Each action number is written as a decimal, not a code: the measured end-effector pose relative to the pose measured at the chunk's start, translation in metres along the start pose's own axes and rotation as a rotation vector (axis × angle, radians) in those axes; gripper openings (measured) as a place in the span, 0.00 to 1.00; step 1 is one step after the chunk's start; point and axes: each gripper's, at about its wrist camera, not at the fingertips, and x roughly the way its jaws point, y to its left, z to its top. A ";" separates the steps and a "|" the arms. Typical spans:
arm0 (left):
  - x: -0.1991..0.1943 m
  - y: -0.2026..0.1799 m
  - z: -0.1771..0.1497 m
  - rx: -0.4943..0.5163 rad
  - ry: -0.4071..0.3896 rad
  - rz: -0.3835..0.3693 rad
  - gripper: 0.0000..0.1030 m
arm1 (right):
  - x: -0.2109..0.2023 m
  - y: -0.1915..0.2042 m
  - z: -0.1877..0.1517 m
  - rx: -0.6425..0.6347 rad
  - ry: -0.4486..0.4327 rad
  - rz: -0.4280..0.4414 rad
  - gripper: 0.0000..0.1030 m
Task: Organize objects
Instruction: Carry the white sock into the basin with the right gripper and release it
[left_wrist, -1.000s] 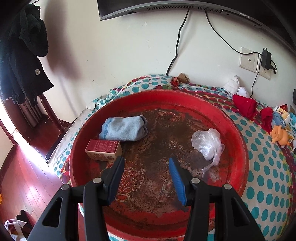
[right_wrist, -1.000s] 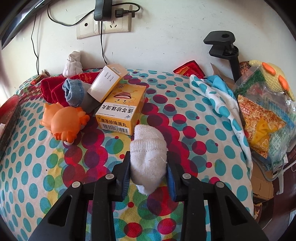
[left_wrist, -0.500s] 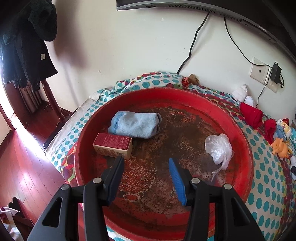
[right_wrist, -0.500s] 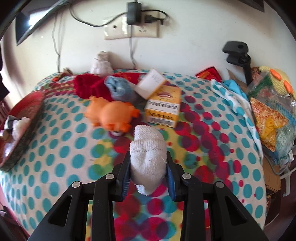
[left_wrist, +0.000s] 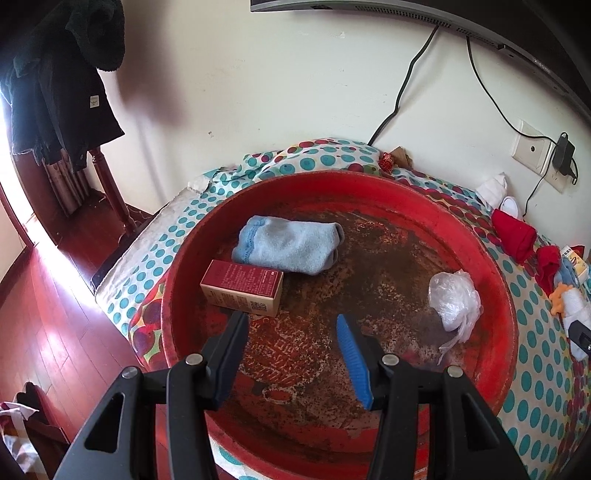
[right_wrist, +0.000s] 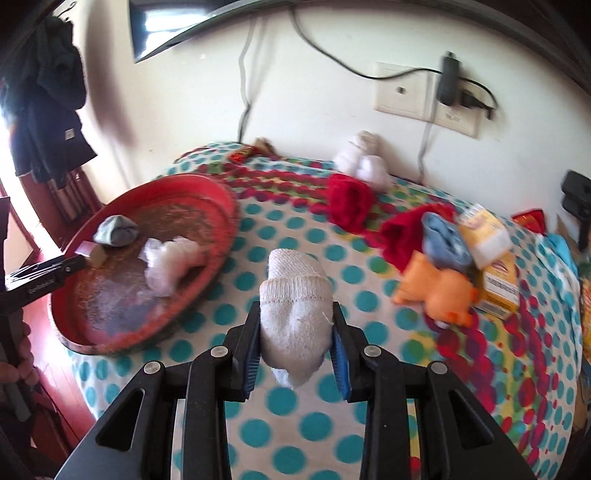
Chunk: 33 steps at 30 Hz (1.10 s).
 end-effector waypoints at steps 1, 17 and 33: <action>0.000 0.001 0.000 -0.006 0.001 -0.002 0.50 | 0.001 0.006 0.002 -0.004 0.000 0.010 0.30; 0.003 0.015 0.003 -0.058 0.013 -0.005 0.50 | 0.043 0.082 0.038 -0.094 0.041 0.067 0.30; 0.006 0.015 0.005 -0.060 0.015 -0.009 0.50 | 0.084 0.102 0.051 -0.120 0.096 0.059 0.30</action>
